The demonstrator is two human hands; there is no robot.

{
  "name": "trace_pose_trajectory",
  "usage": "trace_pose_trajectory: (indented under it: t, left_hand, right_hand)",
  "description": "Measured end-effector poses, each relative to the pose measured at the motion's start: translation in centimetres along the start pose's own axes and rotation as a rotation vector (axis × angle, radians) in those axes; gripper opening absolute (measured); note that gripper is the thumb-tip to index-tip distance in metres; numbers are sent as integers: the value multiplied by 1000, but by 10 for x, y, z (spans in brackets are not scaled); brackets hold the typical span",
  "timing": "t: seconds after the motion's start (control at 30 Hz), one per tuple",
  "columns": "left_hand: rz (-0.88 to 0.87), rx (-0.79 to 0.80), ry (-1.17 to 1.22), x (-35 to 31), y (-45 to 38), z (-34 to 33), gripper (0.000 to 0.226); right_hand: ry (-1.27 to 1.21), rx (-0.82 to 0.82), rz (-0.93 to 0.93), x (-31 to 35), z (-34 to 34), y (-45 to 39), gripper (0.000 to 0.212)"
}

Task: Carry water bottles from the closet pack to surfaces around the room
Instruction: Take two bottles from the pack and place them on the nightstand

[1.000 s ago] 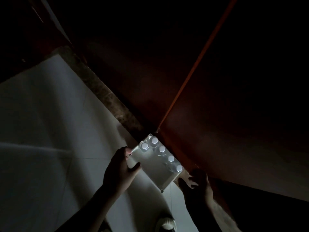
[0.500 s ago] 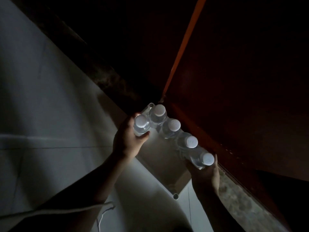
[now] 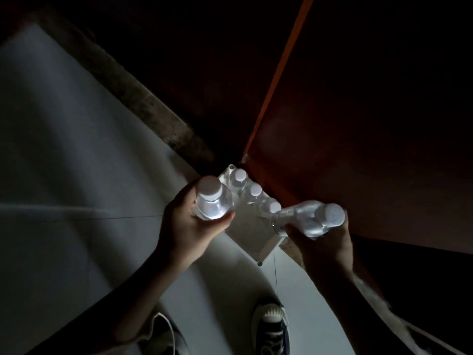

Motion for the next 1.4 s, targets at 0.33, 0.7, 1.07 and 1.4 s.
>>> trace_pose_trajectory:
  t: [0.33,0.7,1.07,1.4]
  left_hand:
    - [55,-49,254,-338,-3,216,48]
    - [-100,-196,416,-619,57,385,38]
    - [-121,53,630,-720,82,431,20]
    - [-177,577,725,-775,145,389,27]
  right_hand:
    - [-339,352,312,330,195,106,49]
    - [-964,481,260,563,375,227,45]
    - [-973,344,373,641,481,286,48]
    - [-960,-206,331,574,582,349,55]
Point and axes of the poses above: each hand's wrist, its own y-axis away from the middle knuckle, its own z-axis out of the back of the hand, x = y × z, the point moved 1 cm from there along -y, towards the middle knuckle, and after that the axes turned 12 degrees about -x, right-handed, at the moved point
